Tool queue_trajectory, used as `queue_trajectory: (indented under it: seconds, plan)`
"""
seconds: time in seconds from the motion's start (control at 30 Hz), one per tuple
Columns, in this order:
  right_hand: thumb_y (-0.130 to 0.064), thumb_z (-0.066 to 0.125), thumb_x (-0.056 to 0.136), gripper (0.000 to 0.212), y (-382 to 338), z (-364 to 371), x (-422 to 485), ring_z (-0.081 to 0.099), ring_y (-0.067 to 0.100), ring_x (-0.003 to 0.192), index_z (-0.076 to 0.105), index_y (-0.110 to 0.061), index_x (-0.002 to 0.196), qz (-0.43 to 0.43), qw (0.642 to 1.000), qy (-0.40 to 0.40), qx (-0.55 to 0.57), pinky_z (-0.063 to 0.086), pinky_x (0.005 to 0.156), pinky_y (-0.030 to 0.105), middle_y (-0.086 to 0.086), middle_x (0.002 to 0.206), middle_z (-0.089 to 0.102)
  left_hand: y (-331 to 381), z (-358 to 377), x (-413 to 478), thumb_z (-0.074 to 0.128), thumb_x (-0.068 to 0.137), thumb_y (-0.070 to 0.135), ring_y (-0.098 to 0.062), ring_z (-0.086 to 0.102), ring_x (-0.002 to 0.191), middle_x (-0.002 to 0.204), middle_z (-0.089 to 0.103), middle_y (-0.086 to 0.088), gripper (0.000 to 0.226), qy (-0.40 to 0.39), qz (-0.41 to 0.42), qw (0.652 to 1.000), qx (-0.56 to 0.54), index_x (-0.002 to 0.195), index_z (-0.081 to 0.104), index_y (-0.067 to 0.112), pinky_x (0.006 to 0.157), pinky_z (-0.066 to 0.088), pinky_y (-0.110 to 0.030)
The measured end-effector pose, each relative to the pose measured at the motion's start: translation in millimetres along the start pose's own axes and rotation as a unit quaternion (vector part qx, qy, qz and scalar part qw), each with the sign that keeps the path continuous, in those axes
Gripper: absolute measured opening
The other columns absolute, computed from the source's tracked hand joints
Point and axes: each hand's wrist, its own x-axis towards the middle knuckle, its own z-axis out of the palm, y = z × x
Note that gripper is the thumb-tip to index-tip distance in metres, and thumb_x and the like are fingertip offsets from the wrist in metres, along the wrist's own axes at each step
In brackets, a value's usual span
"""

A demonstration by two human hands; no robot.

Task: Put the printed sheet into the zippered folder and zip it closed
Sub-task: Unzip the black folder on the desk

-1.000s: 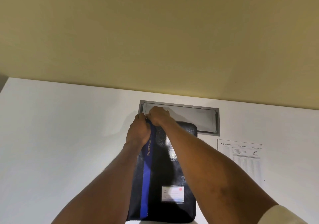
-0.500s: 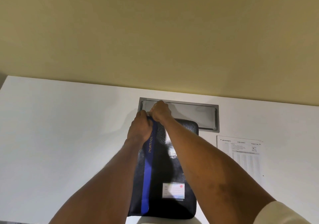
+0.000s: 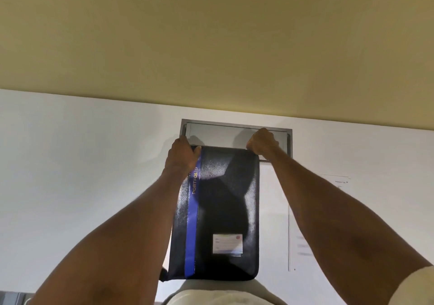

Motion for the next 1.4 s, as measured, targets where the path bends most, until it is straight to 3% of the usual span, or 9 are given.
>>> queue_trajectory:
  seconds: [0.17,0.4,0.5,0.67,0.87,0.93,1.1,1.2,1.4]
  plan:
    - [-0.009,0.077,0.082,0.046,48,-8,4,0.065,0.026,0.101,0.064,0.003,0.124,0.065,0.981,-0.031,0.181,0.058,0.081,0.033,0.015,0.115,0.068,4,8,8,0.061,0.101,0.033,-0.042,0.063,0.114,0.123,0.064,-0.023,0.040,0.006,0.009,1.000,0.026,0.124,0.055,0.000,0.095,0.052,-0.047]
    - [-0.009,0.076,0.082,0.045,98,7,-6,0.065,0.025,0.089,0.064,0.003,0.123,0.129,0.939,-0.075,0.311,0.058,0.083,0.037,0.015,0.104,0.067,8,12,16,0.060,0.102,0.031,-0.045,0.062,0.112,0.121,0.064,-0.026,0.039,0.002,0.006,0.999,0.052,0.123,0.056,-0.002,0.092,0.051,-0.047]
    - [-0.007,0.074,0.084,0.038,112,19,-17,0.066,0.022,0.081,0.066,0.003,0.120,0.134,0.928,-0.078,0.338,0.056,0.068,0.031,0.015,0.102,0.068,7,13,17,0.061,0.101,0.032,-0.044,0.064,0.110,0.120,0.065,-0.024,0.037,-0.003,-0.007,0.999,0.042,0.120,0.058,0.000,0.091,0.052,-0.047]
    - [-0.006,0.074,0.084,0.013,131,43,-47,0.065,0.019,0.074,0.068,-0.009,0.095,0.164,0.910,-0.073,0.375,0.054,0.062,0.029,0.011,0.096,0.068,4,14,19,0.060,0.101,0.036,-0.042,0.065,0.111,0.122,0.066,-0.022,0.040,-0.014,-0.021,0.999,0.042,0.122,0.057,0.002,0.095,0.055,-0.048]
    - [0.001,0.081,0.082,0.013,159,79,-87,0.055,0.019,0.056,0.071,0.002,0.089,0.199,0.889,-0.028,0.412,0.046,0.054,0.029,0.020,0.086,0.067,6,16,13,0.059,0.101,0.036,-0.043,0.063,0.113,0.124,0.065,-0.022,0.040,-0.001,-0.026,0.998,0.062,0.126,0.055,0.004,0.093,0.052,-0.047]
    - [0.000,0.081,0.082,0.015,165,87,-97,0.055,0.022,0.060,0.072,0.004,0.092,0.197,0.890,-0.013,0.410,0.046,0.057,0.031,0.021,0.085,0.066,9,16,4,0.060,0.100,0.031,-0.044,0.062,0.115,0.126,0.063,-0.021,0.042,0.009,-0.022,0.997,0.067,0.132,0.050,0.006,0.091,0.051,-0.048]
    - [0.005,0.072,0.086,0.007,163,93,-114,0.059,0.026,0.083,0.077,-0.001,0.087,0.105,0.909,0.028,0.403,0.046,0.079,0.038,0.015,0.084,0.069,6,26,-35,0.060,0.097,0.021,-0.040,0.057,0.120,0.134,0.054,-0.016,0.043,0.017,0.108,0.988,0.105,0.136,0.048,0.008,0.093,0.054,-0.051]
    - [0.003,0.066,0.091,0.011,161,95,-122,0.065,0.031,0.087,0.077,0.000,0.091,0.030,0.943,0.053,0.327,0.053,0.091,0.048,0.015,0.091,0.074,-5,45,-68,0.064,0.095,0.026,-0.036,0.047,0.133,0.148,0.045,-0.015,0.060,-0.014,0.216,0.964,0.152,0.148,0.043,0.011,0.107,0.045,-0.048]
    - [-0.003,0.058,0.096,0.025,158,101,-137,0.069,0.030,0.109,0.071,-0.010,0.117,-0.016,0.982,0.054,0.179,0.047,0.086,0.024,0.010,0.120,0.073,-46,96,-146,0.059,0.094,0.057,-0.025,0.010,0.158,0.170,0.016,-0.005,0.091,-0.103,0.357,0.909,0.191,0.163,0.016,0.017,0.129,0.010,-0.048]
